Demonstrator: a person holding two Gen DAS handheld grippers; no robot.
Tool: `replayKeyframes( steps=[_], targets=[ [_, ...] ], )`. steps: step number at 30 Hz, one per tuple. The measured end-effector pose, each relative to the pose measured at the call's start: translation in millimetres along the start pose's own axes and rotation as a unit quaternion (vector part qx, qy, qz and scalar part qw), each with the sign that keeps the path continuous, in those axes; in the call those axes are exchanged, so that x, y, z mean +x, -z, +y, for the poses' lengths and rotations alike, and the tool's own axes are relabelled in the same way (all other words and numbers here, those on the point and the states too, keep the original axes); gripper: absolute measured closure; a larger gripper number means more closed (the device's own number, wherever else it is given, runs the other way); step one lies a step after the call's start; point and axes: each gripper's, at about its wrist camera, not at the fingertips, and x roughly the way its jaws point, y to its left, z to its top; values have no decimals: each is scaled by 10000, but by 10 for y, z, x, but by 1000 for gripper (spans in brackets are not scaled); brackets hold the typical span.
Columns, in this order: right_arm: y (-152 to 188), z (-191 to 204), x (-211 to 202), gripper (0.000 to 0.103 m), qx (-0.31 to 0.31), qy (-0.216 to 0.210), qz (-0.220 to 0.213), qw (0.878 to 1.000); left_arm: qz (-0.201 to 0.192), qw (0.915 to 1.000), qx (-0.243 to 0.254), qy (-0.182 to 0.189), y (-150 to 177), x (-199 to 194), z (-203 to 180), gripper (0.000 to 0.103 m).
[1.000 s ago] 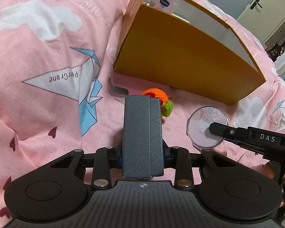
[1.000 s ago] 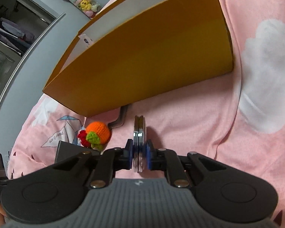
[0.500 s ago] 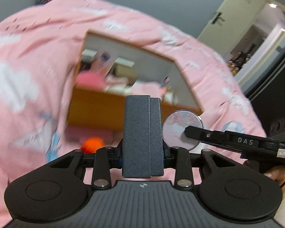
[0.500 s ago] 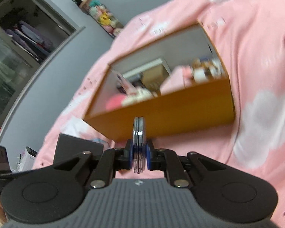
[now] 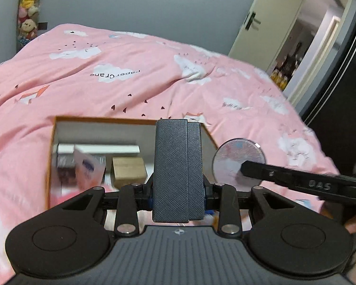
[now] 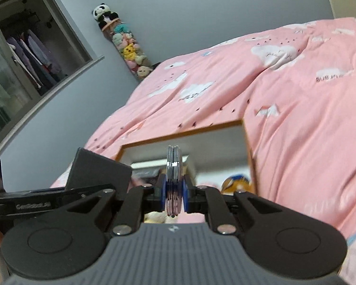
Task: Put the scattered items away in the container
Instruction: 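Lower the grey box into the orange box and open the left tool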
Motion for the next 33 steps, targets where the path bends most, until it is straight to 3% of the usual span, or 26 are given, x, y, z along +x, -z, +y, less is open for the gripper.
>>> replayKeyframes(
  steps=[7, 13, 24, 33],
  targets=[
    [-272, -176, 536, 88, -151, 291, 221, 9992, 314, 9993, 115, -194, -295, 702, 14, 65],
    [-356, -328, 957, 88, -91, 440, 439, 9980, 607, 9973, 75, -394, -345, 1156, 64, 65],
    [-347, -461, 1336, 89, 76, 692, 812, 9943, 899, 9926, 168, -802, -306, 1539, 65, 65],
    [-397, -494, 1411, 89, 101, 776, 841, 9934, 1152, 9890, 28, -930, -255, 1692, 128, 65]
  ],
)
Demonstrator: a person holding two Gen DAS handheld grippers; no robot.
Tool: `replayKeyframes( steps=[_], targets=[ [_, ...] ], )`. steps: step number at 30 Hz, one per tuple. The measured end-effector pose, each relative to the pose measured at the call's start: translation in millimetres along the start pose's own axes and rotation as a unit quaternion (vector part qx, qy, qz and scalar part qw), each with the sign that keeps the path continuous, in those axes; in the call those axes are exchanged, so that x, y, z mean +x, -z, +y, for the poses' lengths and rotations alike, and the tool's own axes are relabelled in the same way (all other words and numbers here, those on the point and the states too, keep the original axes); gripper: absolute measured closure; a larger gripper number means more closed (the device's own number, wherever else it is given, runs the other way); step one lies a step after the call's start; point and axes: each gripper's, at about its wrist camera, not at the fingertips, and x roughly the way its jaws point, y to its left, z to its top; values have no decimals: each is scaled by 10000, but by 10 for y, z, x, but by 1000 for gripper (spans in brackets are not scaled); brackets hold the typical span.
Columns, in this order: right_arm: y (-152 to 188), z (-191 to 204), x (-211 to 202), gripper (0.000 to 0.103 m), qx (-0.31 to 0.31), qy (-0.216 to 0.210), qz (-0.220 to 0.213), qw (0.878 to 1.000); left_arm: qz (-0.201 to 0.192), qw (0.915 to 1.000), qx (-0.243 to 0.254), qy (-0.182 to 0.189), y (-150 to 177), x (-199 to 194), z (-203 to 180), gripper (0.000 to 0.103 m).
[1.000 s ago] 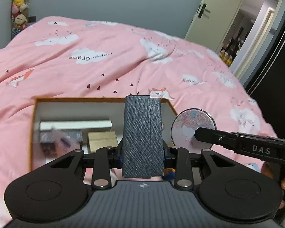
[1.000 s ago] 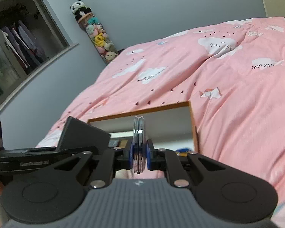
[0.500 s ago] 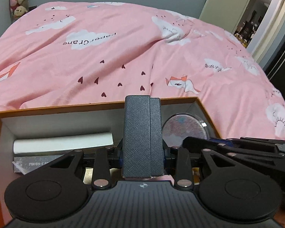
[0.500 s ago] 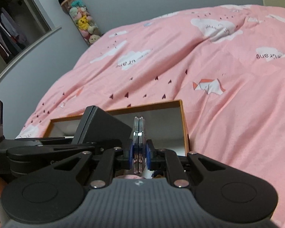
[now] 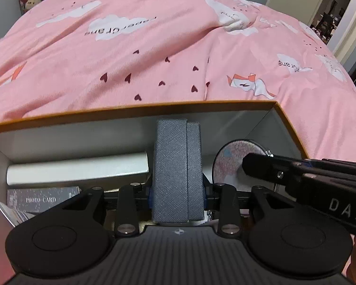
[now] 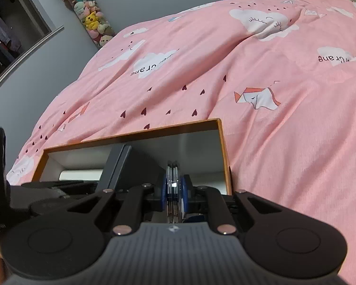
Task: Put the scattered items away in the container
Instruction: 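Lower the grey box into the orange box and open the left tool, then lower the compact mirror into the orange box and open the right tool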
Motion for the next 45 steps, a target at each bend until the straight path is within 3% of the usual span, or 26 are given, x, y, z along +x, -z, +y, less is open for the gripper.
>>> replayKeyframes(
  steps=[14, 21, 29, 36, 45],
  targets=[
    [-2, 67, 32, 89, -87, 193, 15, 9998, 15, 9992, -299, 260, 18, -132, 113, 55],
    [-23, 182, 30, 89, -161, 319, -8, 9994, -425, 9976, -330, 437, 54, -509, 230, 55],
    [-45, 346, 208, 88, -164, 587, 104, 9981, -675, 9977, 99, 8, 270, -871, 327, 55],
    [-14, 403, 403, 88, 55, 563, 286, 9980, -657, 9969, 434, -74, 475, -957, 338, 55],
    [38, 312, 519, 88, 307, 514, 484, 9970, -493, 9982, 327, 17, 600, -890, 405, 55]
  ],
)
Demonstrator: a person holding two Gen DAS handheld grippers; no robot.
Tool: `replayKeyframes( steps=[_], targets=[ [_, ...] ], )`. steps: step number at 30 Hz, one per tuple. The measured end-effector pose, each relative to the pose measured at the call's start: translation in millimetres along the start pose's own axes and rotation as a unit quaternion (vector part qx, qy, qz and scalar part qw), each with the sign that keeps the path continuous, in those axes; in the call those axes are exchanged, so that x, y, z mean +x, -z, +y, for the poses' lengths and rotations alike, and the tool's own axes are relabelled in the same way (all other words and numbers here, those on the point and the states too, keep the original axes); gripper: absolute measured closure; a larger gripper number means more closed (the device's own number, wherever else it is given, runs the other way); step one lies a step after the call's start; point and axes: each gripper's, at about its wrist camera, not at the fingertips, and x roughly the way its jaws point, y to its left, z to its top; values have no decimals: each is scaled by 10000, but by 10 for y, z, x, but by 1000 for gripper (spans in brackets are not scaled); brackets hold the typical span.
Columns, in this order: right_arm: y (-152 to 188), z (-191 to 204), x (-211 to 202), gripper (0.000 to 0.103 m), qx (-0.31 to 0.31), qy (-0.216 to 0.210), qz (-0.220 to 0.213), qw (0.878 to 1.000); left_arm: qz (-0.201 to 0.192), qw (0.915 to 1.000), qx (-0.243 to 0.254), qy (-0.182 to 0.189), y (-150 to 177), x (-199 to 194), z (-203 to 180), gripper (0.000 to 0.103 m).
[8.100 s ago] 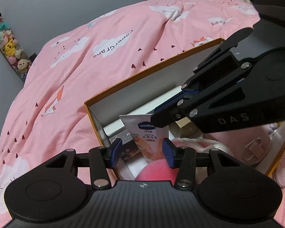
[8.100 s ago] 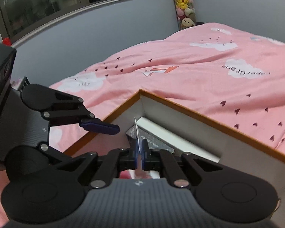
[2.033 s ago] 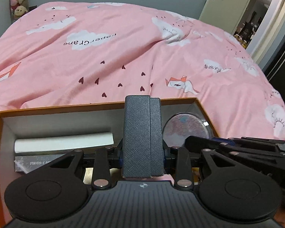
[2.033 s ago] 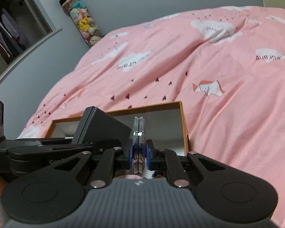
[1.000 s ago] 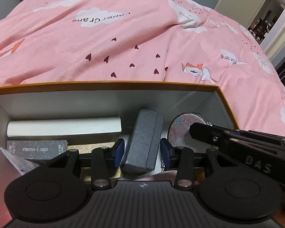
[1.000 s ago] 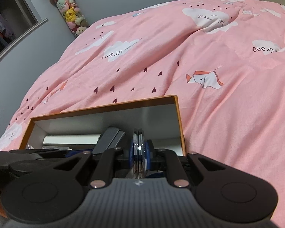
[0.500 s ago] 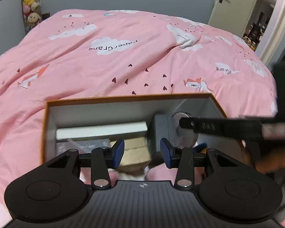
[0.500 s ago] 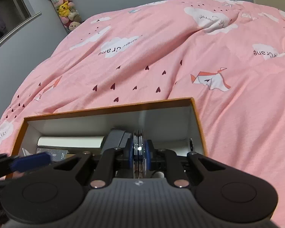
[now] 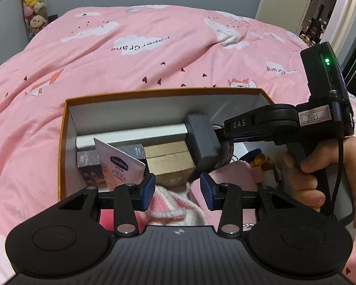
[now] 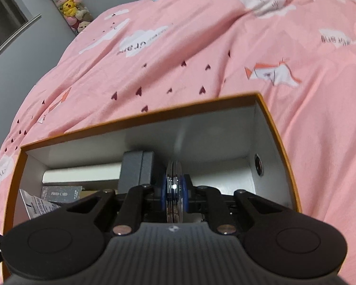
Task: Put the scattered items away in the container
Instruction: 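Lower the compact mirror into the orange box and open the right tool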
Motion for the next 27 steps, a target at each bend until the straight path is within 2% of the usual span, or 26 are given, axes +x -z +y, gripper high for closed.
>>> replayKeyframes(
  steps=[4, 8, 14, 18, 23, 27],
  targets=[
    [7, -14, -5, 88, -27, -4, 43, 10000, 26, 10000, 34, 13, 28, 7, -23, 55],
    [-19, 0, -78, 83, -212, 175, -55, 9996, 3, 10000, 74, -56, 35, -15, -26, 55],
    [-31, -29, -137, 83, -324, 242, 36, 9992, 18, 10000, 24, -60, 36, -41, -17, 55],
    [-3, 13, -118, 87, -525, 466, 57, 9975, -16, 10000, 51, -79, 47, -81, -13, 55],
    [28, 89, -35, 86, -882, 769, 64, 9931, -39, 9999, 25, -91, 54, -113, 18, 54],
    [8, 99, 8, 85, -996, 842, 57, 9914, -20, 9999, 39, -108, 64, -120, 23, 54]
  ],
)
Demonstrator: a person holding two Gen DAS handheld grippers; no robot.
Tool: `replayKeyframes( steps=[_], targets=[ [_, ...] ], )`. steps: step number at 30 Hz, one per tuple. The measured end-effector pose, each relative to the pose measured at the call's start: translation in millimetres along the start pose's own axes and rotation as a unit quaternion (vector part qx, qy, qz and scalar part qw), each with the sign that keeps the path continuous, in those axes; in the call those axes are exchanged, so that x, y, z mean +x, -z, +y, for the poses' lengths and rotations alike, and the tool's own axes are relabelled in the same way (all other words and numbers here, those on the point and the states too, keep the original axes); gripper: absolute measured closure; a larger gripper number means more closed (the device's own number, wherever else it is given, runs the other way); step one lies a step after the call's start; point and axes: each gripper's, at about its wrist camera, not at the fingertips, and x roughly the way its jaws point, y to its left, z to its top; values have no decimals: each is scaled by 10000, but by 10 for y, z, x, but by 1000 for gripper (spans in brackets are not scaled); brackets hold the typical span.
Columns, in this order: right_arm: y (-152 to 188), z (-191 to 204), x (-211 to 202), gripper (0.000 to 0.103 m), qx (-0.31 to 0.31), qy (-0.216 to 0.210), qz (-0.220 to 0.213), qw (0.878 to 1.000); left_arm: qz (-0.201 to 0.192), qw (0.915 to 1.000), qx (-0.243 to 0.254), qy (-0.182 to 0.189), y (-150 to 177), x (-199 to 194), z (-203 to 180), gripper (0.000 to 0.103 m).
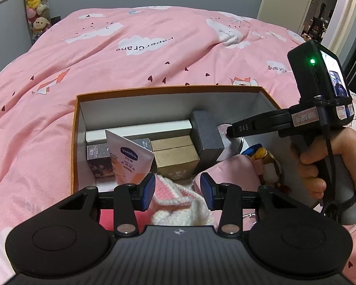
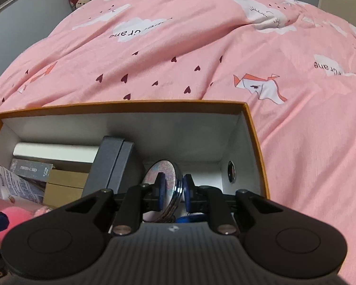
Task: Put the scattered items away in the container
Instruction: 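Lower the compact mirror into the orange box and open the right tool, then move the left tool to the crocheted fruit toy while the right tool approaches the pink wallet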
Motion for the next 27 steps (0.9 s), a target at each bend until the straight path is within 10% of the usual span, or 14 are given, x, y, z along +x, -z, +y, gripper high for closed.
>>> replayKeyframes(
  steps=[27],
  targets=[
    [401, 154, -1090, 72, -252, -345, -953, 9945, -383, 9982, -427, -197, 428, -840, 140, 54]
  ],
)
